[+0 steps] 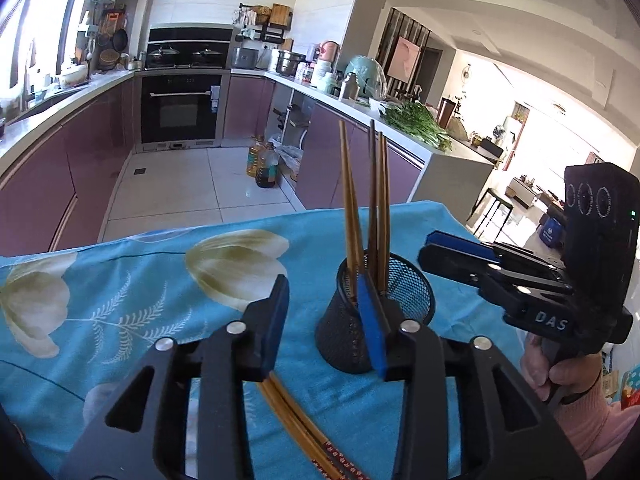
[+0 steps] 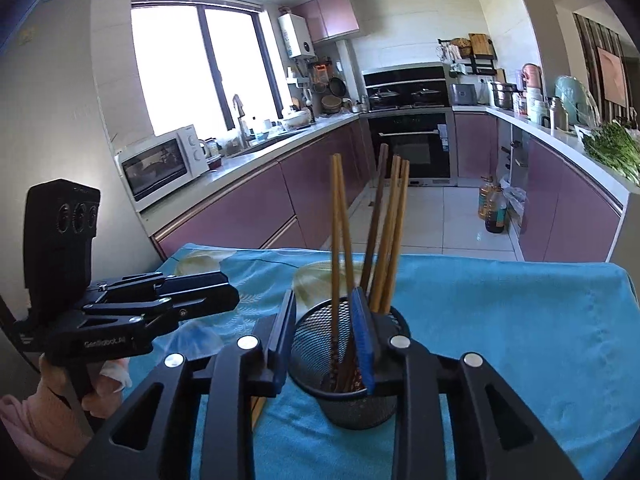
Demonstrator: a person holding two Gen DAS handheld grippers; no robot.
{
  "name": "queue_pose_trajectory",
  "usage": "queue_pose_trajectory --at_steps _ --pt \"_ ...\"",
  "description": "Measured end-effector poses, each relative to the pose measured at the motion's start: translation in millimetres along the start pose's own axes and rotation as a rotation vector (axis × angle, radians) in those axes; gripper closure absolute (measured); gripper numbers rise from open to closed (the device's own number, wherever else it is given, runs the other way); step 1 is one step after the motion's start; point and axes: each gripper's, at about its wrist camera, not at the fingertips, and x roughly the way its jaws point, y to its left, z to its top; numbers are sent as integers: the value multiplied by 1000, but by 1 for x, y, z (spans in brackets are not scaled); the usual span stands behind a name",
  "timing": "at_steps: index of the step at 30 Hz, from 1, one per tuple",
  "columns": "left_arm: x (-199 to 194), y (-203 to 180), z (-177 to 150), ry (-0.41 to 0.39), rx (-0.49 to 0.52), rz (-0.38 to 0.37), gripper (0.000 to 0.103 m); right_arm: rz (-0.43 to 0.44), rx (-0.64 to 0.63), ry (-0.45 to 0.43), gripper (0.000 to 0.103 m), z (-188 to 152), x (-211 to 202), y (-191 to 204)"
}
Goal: Organize utensils
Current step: 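Lower both held chopsticks into the mesh cup and open both tools, then move the left tool back to the pile and grasp a chopstick while the right tool grasps one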
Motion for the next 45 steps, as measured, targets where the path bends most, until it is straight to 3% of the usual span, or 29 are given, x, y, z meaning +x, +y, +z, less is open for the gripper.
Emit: queue_pose_trajectory --at_steps 4,7,13,17,25,45 --pt "-18 12 -20 -6 -10 68 52 68 -80 11 66 -16 -11 26" --pt "-25 18 -38 7 -11 125 29 99 -99 76 64 -35 0 38" --pt "-23 30 -72 79 -27 181 22 95 -55 235 64 -74 42 42" --pt "-12 30 -91 156 -24 195 23 86 -25 300 64 -87 60 42" --pt "12 23 -105 257 3 195 30 67 5 313 64 -89 63 39" --pt "26 27 -106 297 34 193 48 38 -59 337 64 -88 74 52"
